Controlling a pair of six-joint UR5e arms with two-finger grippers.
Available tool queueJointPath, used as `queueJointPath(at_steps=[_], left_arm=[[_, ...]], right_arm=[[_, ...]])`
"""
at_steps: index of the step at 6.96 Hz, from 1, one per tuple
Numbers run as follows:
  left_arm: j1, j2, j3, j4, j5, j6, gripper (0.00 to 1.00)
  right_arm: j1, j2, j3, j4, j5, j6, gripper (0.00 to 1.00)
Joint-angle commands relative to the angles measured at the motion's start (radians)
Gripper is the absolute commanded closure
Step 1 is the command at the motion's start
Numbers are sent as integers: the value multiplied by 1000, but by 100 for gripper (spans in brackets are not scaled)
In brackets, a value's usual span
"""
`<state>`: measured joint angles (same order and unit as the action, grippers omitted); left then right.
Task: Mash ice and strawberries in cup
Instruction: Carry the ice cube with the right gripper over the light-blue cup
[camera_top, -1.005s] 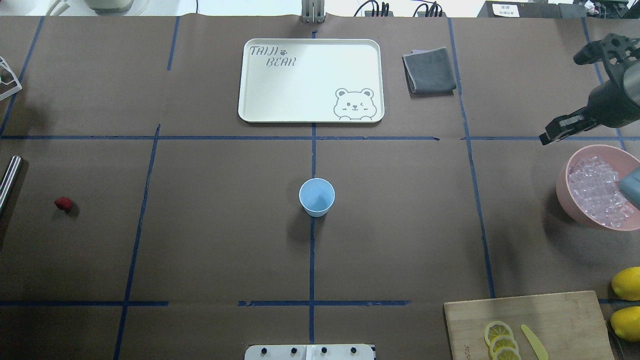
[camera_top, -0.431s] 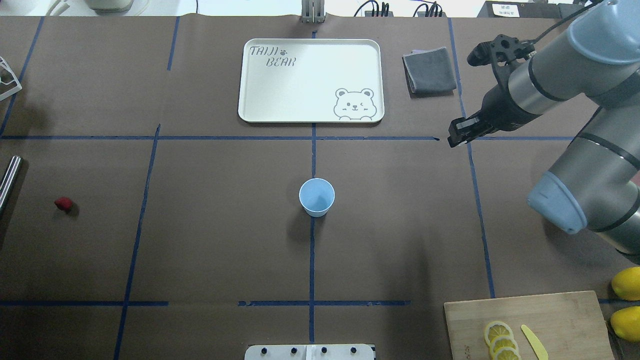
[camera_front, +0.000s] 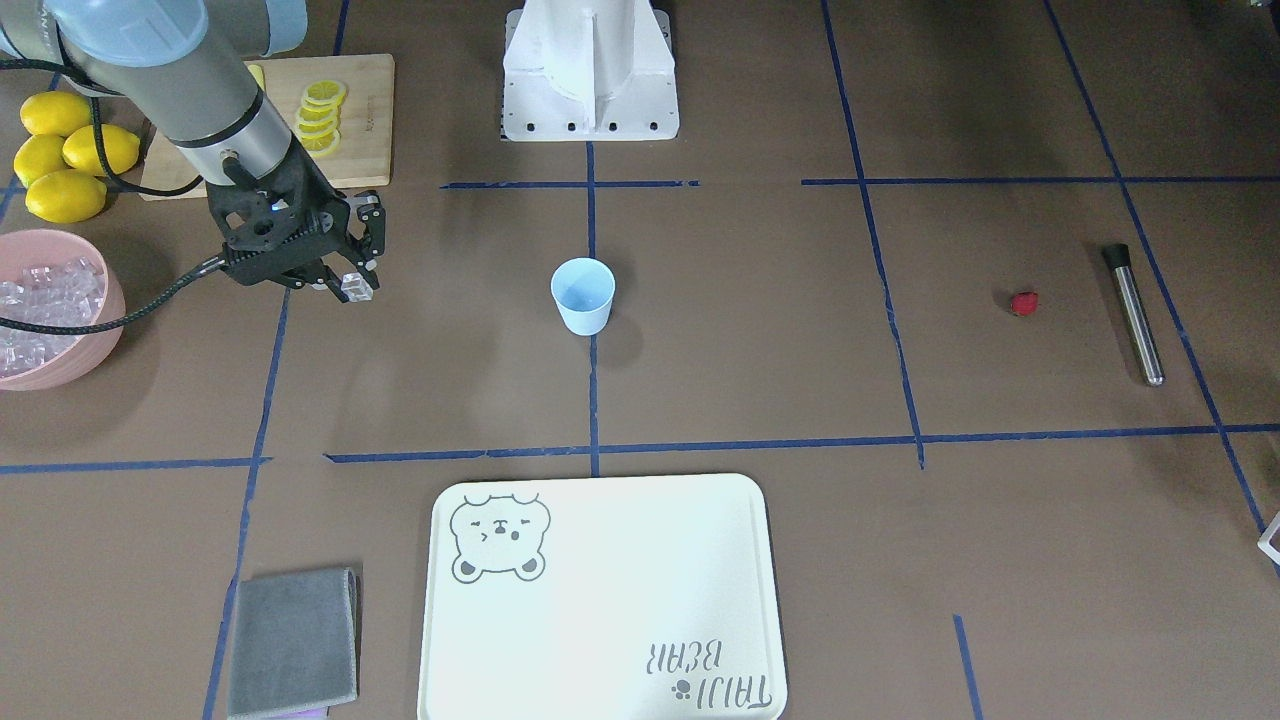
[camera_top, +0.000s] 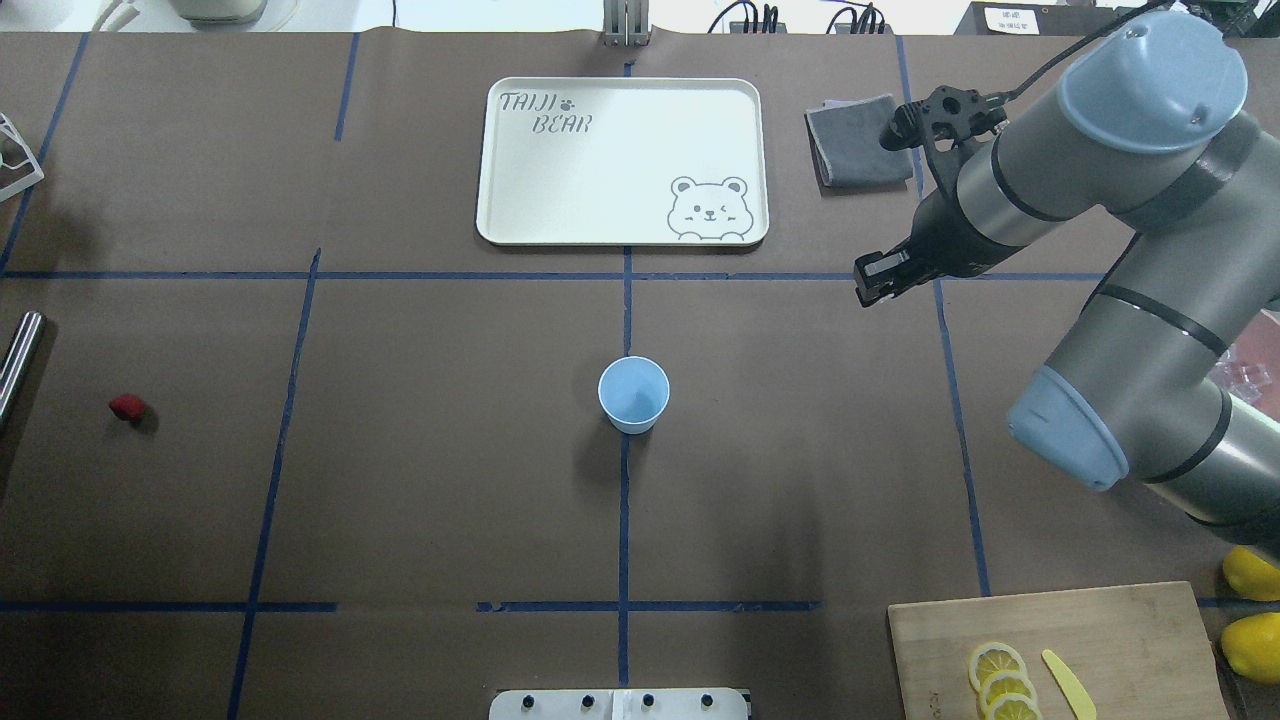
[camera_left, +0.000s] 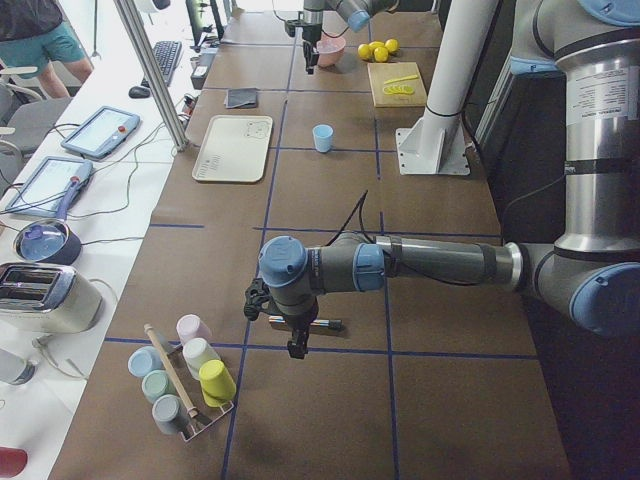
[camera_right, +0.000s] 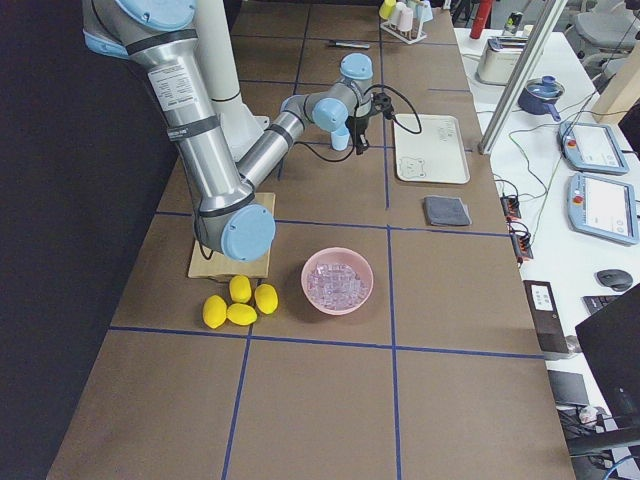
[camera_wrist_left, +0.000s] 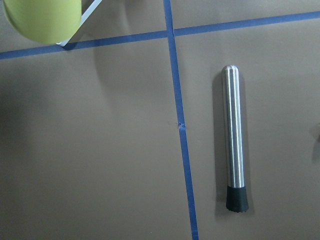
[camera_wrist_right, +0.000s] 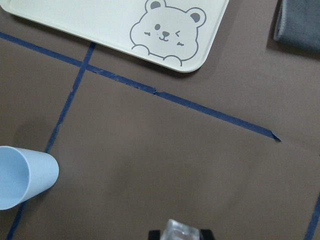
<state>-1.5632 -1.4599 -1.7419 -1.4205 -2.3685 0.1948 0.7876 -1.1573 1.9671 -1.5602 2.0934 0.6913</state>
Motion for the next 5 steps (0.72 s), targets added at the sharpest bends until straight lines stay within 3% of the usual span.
queueJointPath(at_steps=[1, 3, 5], left_arm=[[0, -5, -1, -2, 0, 0, 0], [0, -7, -8, 0, 0, 2, 0], [0, -10, -13, -2, 0, 0, 0]], right_arm=[[-56, 33, 13, -20, -54, 122, 99], [-161, 143, 10, -103, -163, 212, 99], [-295, 232, -37, -130, -325, 327, 99]])
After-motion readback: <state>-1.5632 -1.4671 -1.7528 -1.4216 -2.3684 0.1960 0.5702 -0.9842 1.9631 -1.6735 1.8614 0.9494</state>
